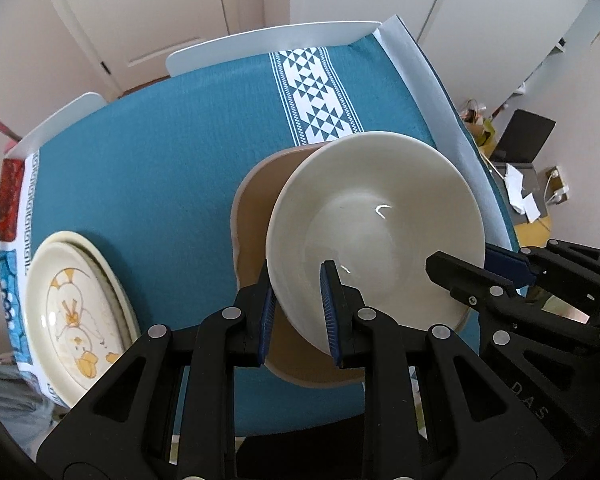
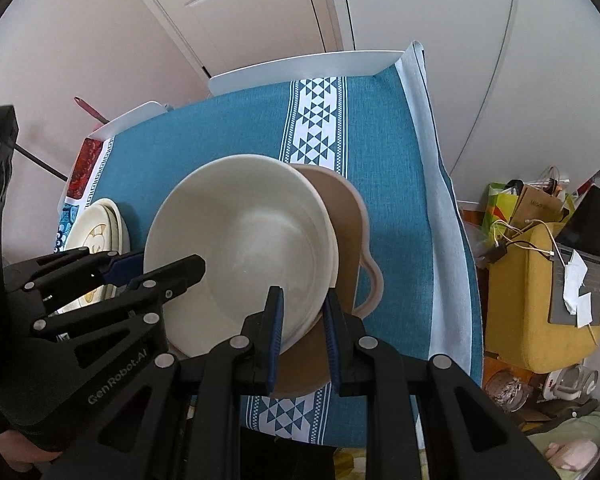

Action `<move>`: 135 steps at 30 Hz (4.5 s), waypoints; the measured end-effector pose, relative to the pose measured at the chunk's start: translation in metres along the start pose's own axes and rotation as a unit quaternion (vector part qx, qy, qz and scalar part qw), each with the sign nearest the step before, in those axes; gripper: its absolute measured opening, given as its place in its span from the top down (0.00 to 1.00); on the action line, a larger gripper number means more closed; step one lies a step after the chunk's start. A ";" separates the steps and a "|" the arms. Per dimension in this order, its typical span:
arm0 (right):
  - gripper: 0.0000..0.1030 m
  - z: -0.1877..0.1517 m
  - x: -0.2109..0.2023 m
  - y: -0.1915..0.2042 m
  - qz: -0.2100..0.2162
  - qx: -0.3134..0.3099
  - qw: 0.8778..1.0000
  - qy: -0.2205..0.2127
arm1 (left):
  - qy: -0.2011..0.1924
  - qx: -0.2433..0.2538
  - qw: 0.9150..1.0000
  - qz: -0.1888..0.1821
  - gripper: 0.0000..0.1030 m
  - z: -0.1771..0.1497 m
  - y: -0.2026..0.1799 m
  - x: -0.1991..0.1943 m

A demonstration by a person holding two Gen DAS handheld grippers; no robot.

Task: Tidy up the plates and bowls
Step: 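Carry the white bowl into the cream bowl and open both grippers, then close both grippers on the beige dish rim holding the nested bowls, then carry the dish with bowls onto the plate stack and open both grippers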

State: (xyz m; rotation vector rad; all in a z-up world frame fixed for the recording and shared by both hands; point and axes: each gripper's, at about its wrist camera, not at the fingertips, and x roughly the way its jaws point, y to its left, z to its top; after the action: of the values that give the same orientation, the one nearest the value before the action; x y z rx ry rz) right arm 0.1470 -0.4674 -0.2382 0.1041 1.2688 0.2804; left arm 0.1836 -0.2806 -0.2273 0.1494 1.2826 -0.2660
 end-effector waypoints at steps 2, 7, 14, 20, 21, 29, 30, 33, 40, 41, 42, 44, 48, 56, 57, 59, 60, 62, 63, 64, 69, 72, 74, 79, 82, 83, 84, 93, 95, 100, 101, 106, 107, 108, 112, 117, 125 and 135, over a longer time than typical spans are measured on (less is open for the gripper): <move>0.82 0.000 0.000 0.001 -0.002 -0.002 1.000 0.001 | 0.000 -0.001 1.000 0.001 0.82 0.000 0.001 0.000; 0.82 0.000 0.001 0.003 -0.006 -0.006 1.000 0.006 | 0.001 -0.003 1.000 0.007 0.82 0.000 0.001 0.001; 0.82 0.003 0.001 0.005 -0.011 -0.018 1.000 0.014 | 0.000 -0.012 1.000 0.000 0.82 -0.001 0.004 0.003; 0.82 0.004 0.001 0.006 -0.010 -0.015 1.000 0.016 | 0.002 -0.019 1.000 -0.011 0.82 -0.001 0.007 0.001; 0.82 0.004 -0.001 0.005 -0.007 -0.011 1.000 0.014 | 0.002 -0.020 1.000 -0.013 0.82 -0.001 0.008 -0.001; 0.82 0.011 -0.054 0.003 0.018 -0.005 0.999 -0.051 | -0.085 -0.027 0.996 -0.017 0.79 0.006 0.034 -0.070; 0.82 0.011 -0.062 0.002 0.021 -0.006 0.998 -0.062 | -0.100 -0.028 0.994 -0.015 0.73 0.005 0.037 -0.080; 0.62 0.011 -0.083 -0.002 0.023 0.003 0.995 -0.099 | -0.144 -0.024 0.989 0.001 0.04 0.001 0.047 -0.103; 0.00 -0.003 -0.090 -0.015 -0.039 -0.018 0.996 -0.072 | -0.118 0.032 0.992 0.015 0.00 -0.011 0.061 -0.098; 0.00 -0.004 -0.088 -0.016 -0.048 -0.022 0.996 -0.067 | -0.103 0.042 0.994 0.012 0.00 -0.012 0.062 -0.091; 0.00 -0.008 -0.087 -0.019 -0.056 -0.023 0.996 -0.061 | -0.092 0.049 0.995 0.011 0.00 -0.014 0.062 -0.085; 0.00 -0.011 -0.080 -0.024 -0.055 -0.021 0.997 -0.043 | -0.061 0.067 0.996 0.007 0.00 -0.016 0.062 -0.070; 0.00 -0.013 -0.052 -0.026 -0.053 -0.030 0.998 0.007 | -0.023 0.083 0.996 -0.001 0.00 -0.019 0.057 -0.039; 0.07 -0.015 -0.004 -0.023 -0.059 -0.053 0.994 0.079 | 0.041 0.114 0.992 -0.018 0.02 -0.017 0.051 0.005; 0.12 -0.013 0.000 -0.022 -0.057 -0.058 0.993 0.088 | 0.045 0.117 0.992 -0.019 0.03 -0.016 0.051 0.008; 0.24 -0.011 0.012 -0.020 -0.045 -0.067 0.991 0.110 | 0.057 0.122 0.991 -0.024 0.09 -0.016 0.049 0.015; 0.31 -0.010 0.017 -0.020 -0.040 -0.069 0.990 0.119 | 0.062 0.124 0.990 -0.026 0.15 -0.016 0.048 0.019; 0.37 -0.010 0.025 -0.019 -0.032 -0.076 0.988 0.128 | 0.065 0.128 0.989 -0.037 0.19 -0.017 0.047 0.022; 0.40 -0.010 0.030 -0.018 -0.027 -0.080 0.988 0.132 | 0.065 0.130 0.989 -0.039 0.21 -0.016 0.046 0.026; 0.41 -0.010 0.033 -0.017 -0.025 -0.081 0.987 0.133 | 0.067 0.134 0.988 -0.040 0.22 -0.017 0.044 0.029; 0.59 -0.011 0.049 -0.015 -0.001 -0.092 0.986 0.137 | 0.069 0.143 0.986 -0.058 0.36 -0.019 0.035 0.043; 0.66 -0.014 0.056 -0.012 0.006 -0.107 0.985 0.135 | 0.066 0.143 0.985 -0.067 0.47 -0.022 0.031 0.051; 0.69 -0.017 0.059 -0.013 0.018 -0.106 0.985 0.132 | 0.066 0.145 0.984 -0.080 0.55 -0.024 0.027 0.055; 0.80 -0.024 0.056 -0.008 0.030 -0.123 0.986 0.107 | 0.053 0.139 0.983 -0.108 0.82 -0.028 0.025 0.055; 0.80 -0.025 0.054 -0.006 0.027 -0.132 0.986 0.097 | 0.040 0.163 0.982 -0.083 0.85 -0.033 0.015 0.054; 0.80 -0.026 0.054 -0.006 0.026 -0.135 0.986 0.094 | 0.037 0.164 0.982 -0.082 0.85 -0.034 0.015 0.054; 0.80 -0.027 0.053 -0.006 0.026 -0.137 0.986 0.091 | 0.036 0.163 0.983 -0.083 0.85 -0.035 0.014 0.053; 0.80 -0.025 0.048 -0.004 0.024 -0.146 0.986 0.077 | 0.026 0.161 0.984 -0.067 0.85 -0.032 0.021 0.038; 0.80 -0.024 0.045 -0.001 0.023 -0.153 0.985 0.074 | 0.022 0.159 0.985 -0.061 0.85 -0.032 0.024 0.031; 0.80 -0.013 0.024 0.010 0.027 -0.168 0.983 0.066 | 0.011 0.139 0.989 -0.055 0.85 -0.030 0.041 0.006; 0.80 -0.011 0.020 0.013 0.028 -0.172 0.983 0.066 | 0.010 0.134 0.989 -0.054 0.85 -0.028 0.045 0.002; 0.80 0.001 -0.009 0.041 0.033 -0.192 0.979 0.060 | -0.002 0.105 0.993 -0.045 0.85 -0.027 0.070 -0.033; 0.80 0.005 -0.012 0.053 0.035 -0.197 0.978 0.056 | -0.008 0.101 0.994 -0.042 0.85 -0.027 0.076 -0.040; 0.80 0.007 -0.015 0.061 0.036 -0.202 0.977 0.053 | -0.014 0.099 0.994 -0.037 0.85 -0.029 0.085 -0.047; 0.80 0.009 -0.022 0.097 0.036 -0.218 0.974 0.043 | -0.024 0.089 0.995 -0.027 0.85 -0.036 0.126 -0.069; 0.80 0.007 -0.014 0.154 0.033 -0.227 0.973 0.037 | -0.023 0.093 0.995 -0.017 0.85 -0.049 0.170 -0.077; 0.80 -0.004 0.027 0.227 0.032 -0.205 0.977 0.047 | -0.005 0.107 0.994 -0.017 0.85 -0.086 0.257 -0.065; 0.80 -0.020 0.063 0.250 0.025 -0.189 0.980 0.052 | 0.010 0.095 0.995 -0.035 0.86 -0.109 0.293 -0.028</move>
State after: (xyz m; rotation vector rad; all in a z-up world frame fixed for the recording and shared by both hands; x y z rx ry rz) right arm 0.1070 -0.2115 -0.2452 -0.2073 1.2968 0.5716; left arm 0.1567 0.0320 -0.2422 0.2703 1.2832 -0.4470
